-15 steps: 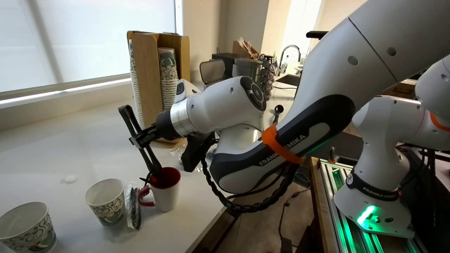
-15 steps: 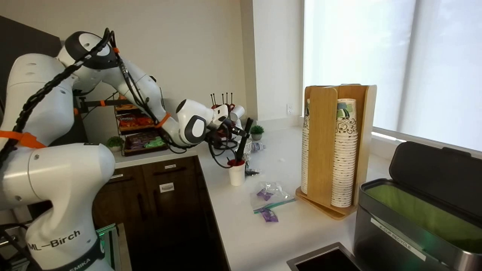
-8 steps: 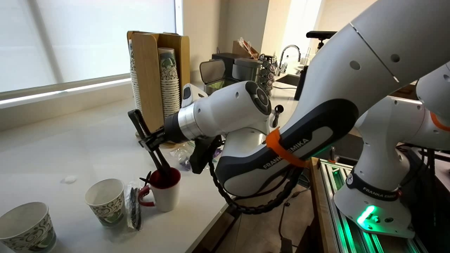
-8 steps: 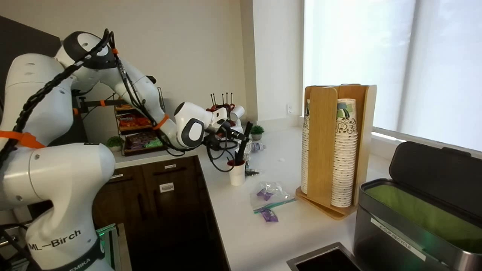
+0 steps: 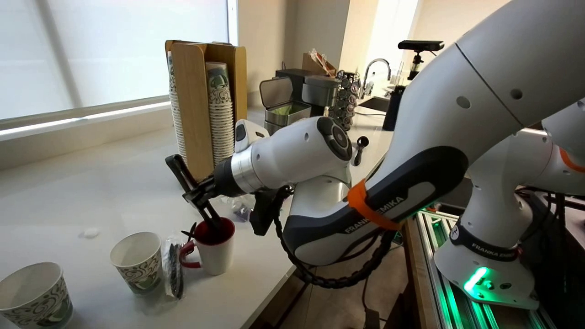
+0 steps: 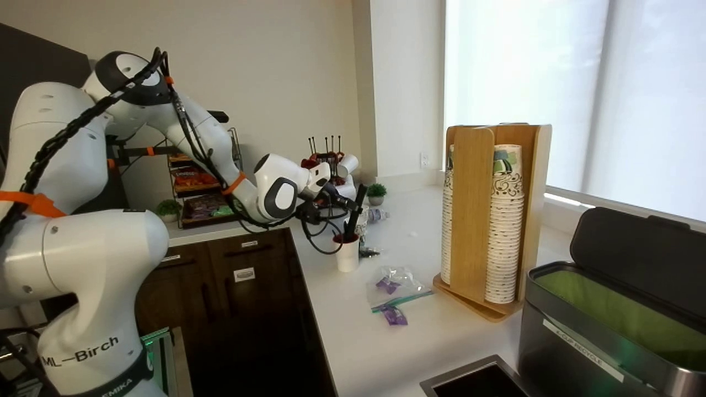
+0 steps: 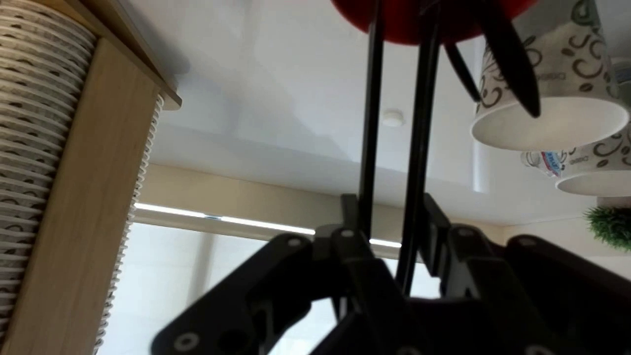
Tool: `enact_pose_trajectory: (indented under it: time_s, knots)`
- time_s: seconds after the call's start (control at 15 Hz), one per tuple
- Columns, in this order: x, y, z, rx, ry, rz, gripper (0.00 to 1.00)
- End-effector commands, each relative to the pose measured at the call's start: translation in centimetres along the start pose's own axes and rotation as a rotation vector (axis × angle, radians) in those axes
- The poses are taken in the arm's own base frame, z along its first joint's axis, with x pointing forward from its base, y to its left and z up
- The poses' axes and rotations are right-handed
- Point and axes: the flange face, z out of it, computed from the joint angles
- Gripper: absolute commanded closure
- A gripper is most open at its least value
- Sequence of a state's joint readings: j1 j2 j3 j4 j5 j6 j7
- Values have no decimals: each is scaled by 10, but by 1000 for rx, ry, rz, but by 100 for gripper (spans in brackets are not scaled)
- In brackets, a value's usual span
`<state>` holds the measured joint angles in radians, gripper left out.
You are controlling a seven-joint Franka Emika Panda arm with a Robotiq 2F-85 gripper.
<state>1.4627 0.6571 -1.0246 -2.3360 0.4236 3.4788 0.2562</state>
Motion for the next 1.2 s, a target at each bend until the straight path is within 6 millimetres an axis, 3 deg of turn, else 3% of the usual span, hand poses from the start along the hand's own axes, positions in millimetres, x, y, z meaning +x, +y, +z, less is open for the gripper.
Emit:
enact_pose_trajectory:
  time_s: [0.0, 0.47, 0.53, 0.67, 0.93, 1.0, 1.13]
  knots:
    - [-10, -7, 14, -18, -54, -50, 92]
    - [-14, -28, 30, -1, -118, -123, 92]
    - [-14, -27, 31, -10, -125, -128, 44]
    - [-13, -24, 30, -18, -111, -119, 37]
    - [-2, -14, 18, -16, -50, -43, 5]
    - [1, -12, 16, -17, -30, -27, 1]
    - [8, -7, 8, -14, 26, 26, 0]
